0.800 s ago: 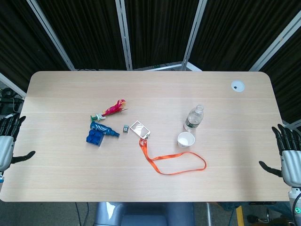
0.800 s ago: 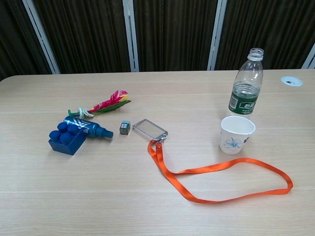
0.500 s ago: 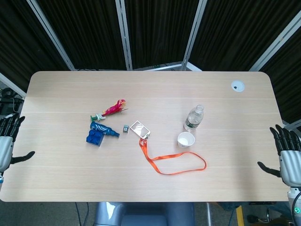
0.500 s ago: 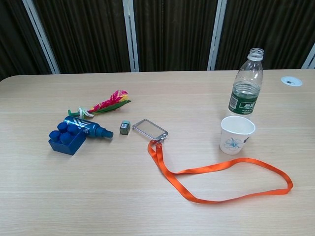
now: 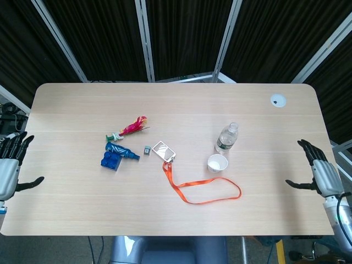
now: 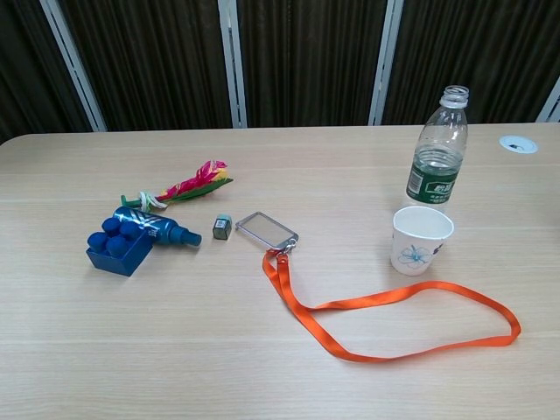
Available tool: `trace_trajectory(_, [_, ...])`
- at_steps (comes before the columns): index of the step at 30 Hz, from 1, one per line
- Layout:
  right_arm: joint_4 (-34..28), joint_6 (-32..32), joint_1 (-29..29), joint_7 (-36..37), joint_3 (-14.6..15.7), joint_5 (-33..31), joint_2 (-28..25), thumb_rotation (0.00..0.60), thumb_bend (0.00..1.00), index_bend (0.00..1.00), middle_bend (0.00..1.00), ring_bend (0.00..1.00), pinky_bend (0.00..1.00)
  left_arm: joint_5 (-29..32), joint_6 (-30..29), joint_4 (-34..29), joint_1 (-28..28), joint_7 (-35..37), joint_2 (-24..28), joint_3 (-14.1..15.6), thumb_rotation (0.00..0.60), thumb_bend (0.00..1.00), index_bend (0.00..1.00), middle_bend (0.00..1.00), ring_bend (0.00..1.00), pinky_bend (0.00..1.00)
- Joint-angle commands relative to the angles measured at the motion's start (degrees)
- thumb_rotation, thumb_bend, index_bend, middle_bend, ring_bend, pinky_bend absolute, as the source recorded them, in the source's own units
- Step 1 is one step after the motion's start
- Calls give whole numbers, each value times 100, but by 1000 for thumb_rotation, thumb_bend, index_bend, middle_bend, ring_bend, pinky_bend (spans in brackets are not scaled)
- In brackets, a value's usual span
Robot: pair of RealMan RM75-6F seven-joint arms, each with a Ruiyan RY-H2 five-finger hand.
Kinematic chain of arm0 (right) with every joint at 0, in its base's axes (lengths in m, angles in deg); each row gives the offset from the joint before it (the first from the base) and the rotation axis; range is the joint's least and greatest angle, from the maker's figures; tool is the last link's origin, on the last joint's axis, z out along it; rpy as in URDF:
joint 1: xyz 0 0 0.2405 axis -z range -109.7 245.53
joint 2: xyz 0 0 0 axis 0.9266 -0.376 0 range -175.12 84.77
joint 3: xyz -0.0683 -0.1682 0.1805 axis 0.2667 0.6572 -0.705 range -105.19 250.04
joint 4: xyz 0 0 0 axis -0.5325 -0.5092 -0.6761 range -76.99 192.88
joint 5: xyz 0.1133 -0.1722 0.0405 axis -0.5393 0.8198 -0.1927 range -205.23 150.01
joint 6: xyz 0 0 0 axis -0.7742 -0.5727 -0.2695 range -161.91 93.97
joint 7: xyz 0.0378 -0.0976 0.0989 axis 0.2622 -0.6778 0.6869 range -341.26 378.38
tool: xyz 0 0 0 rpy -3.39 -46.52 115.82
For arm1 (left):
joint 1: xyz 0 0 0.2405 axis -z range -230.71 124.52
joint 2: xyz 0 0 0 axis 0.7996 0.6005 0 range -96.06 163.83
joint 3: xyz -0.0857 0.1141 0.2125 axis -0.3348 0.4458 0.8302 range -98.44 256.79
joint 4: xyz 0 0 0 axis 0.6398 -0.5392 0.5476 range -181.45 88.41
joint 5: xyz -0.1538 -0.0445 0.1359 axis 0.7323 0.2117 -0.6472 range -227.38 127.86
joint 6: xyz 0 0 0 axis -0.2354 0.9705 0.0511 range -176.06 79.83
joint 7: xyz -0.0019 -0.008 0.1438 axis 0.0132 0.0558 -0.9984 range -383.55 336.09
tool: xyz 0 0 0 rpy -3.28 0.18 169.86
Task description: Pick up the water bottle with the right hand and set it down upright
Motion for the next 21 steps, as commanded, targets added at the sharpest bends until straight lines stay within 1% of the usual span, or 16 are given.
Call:
trace_trajectory(1, [1660, -1249, -952, 1907, -106, 167, 782, 600, 0, 0, 0, 0, 0, 47, 112, 13, 49, -94, -47, -1, 600, 7, 0, 0, 0, 0])
trace_trajectory(5, [2425, -1429, -1371, 2860, -51, 512, 1203, 600, 0, 0, 0, 0, 0, 249, 206, 57, 87, -284, -134, -53, 600, 6, 0, 0, 0, 0])
trace_trajectory(9, [2967, -1577, -1786, 3700, 96, 857, 1554, 600, 0, 0, 0, 0, 0, 460, 303, 95, 125, -426, -213, -112, 600, 8, 0, 0, 0, 0])
trace_trajectory(11, [3206, -1659, -1972, 4016, 160, 964, 1733, 600, 0, 0, 0, 0, 0, 433, 321, 175, 152, -425, -261, -125, 600, 8, 0, 0, 0, 0])
trace_trajectory(16, [3705, -1833, -2333, 4457, 291, 1119, 2143, 600, 0, 0, 0, 0, 0, 378, 377, 357, 175, -239, -334, -131, 600, 9, 0, 0, 0, 0])
trace_trajectory(21, [3983, -1842, -2573, 4819, 441, 1253, 2415, 600, 0, 0, 0, 0, 0, 367, 392, 429, 174, -190, -350, -138, 600, 8, 0, 0, 0, 0])
